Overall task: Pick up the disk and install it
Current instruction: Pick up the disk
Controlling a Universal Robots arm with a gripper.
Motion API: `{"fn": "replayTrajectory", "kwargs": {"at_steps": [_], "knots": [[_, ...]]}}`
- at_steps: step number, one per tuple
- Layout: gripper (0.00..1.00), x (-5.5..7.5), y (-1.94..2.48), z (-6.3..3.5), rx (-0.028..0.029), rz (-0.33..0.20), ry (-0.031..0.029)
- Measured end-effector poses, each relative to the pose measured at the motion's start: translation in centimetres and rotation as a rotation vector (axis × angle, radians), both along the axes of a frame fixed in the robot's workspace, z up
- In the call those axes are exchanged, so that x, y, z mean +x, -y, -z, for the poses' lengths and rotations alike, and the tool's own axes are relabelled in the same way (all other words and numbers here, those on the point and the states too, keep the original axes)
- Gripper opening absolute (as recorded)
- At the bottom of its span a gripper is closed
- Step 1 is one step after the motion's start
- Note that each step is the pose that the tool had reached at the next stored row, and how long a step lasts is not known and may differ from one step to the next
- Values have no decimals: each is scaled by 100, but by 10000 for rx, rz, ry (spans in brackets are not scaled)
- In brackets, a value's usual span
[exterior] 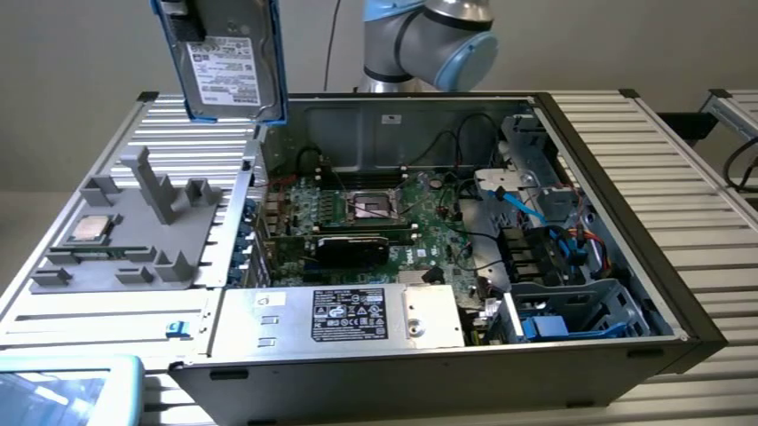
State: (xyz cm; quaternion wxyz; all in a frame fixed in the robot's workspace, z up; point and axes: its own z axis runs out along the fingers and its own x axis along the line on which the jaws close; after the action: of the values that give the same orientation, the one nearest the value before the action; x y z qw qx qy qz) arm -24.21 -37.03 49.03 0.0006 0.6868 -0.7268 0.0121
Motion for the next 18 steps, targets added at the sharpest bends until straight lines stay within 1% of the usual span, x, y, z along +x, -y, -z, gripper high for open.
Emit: {"fn": "replayTrajectory", "kwargs": {"at_steps": [3,7,11,16,18], "knots": [[37,95,46,-2,11,-1,0],[37,176,121,-2,29,-1,-1],[37,283,210,-2,53,-1,-1],[37,456,327,-2,90,0,0],[37,529,366,-2,97,-2,0]]}}
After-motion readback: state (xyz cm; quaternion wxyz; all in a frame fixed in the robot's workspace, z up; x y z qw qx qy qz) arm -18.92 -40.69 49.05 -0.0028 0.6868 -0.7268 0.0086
